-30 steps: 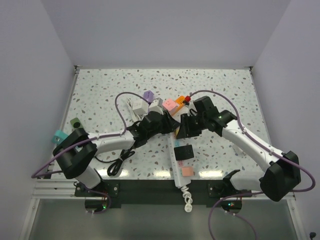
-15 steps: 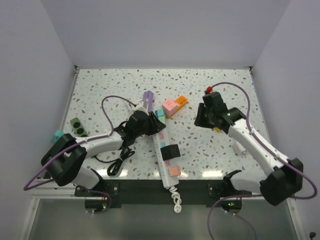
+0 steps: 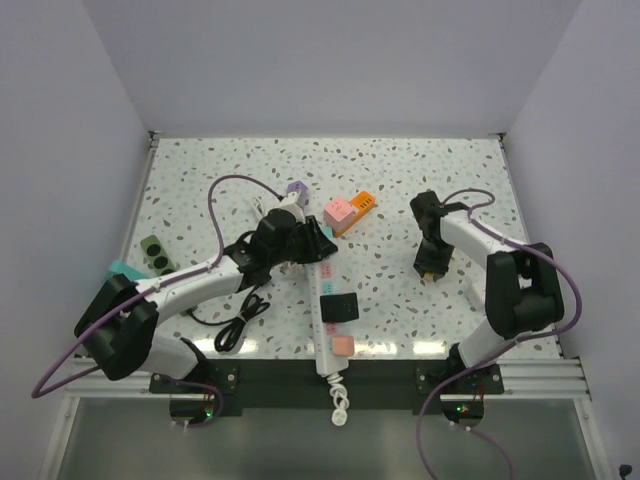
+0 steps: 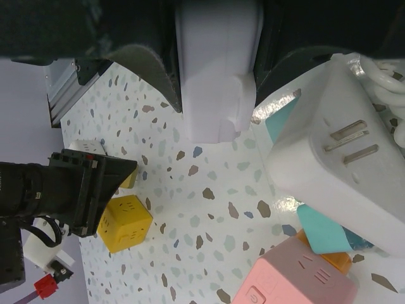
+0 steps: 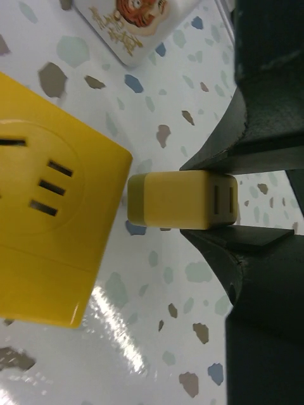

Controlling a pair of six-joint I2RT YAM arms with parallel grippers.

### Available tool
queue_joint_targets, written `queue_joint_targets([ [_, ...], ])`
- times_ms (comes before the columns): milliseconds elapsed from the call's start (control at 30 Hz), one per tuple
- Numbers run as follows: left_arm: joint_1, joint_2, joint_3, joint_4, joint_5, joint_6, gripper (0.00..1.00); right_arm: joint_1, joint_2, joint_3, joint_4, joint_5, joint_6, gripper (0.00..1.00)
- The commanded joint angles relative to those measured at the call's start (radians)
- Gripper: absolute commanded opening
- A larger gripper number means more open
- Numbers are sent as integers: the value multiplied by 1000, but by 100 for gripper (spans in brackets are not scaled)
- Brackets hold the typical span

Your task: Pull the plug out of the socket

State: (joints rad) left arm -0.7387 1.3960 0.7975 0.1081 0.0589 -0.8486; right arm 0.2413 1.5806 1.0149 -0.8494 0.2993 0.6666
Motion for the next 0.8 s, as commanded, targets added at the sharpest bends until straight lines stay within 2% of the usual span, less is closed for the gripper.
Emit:
queue_joint_targets([
  [0,2,-26,55,4,30,37,0,-34,99,-18,21,58,56,4],
  [33,2,-22,60,1,32,36,0,-45,110,-13,19,63,65,9],
  [67,2,-19,62,-4,30,36,0,-56,113,-13,24,70,67,22],
  [133,2,-22,68,-10,25,36,0,-77,92,-12,53,34,38,36],
  [167,2,-22,69,-16,24,40,0,-77,73,-6,70,15,24,56],
  [300,4,-11,80,-21,16,45,0,-74,-25,17,82,-87,-54,92],
  [367,7,-6,88,-15,25,42,0,-73,-89,21,66,-146,-91,98],
  [567,10,24,108,11,50,36,0,-21,-292,-12,4,-285,-154,98],
  [600,10,31,112,16,53,37,0,25,-339,-19,13,-377,-168,98],
  [667,12,47,120,30,68,33,0,137,-385,-36,29,-423,-188,98],
  [767,15,70,123,59,93,25,0,214,-467,-74,102,-549,-185,98],
])
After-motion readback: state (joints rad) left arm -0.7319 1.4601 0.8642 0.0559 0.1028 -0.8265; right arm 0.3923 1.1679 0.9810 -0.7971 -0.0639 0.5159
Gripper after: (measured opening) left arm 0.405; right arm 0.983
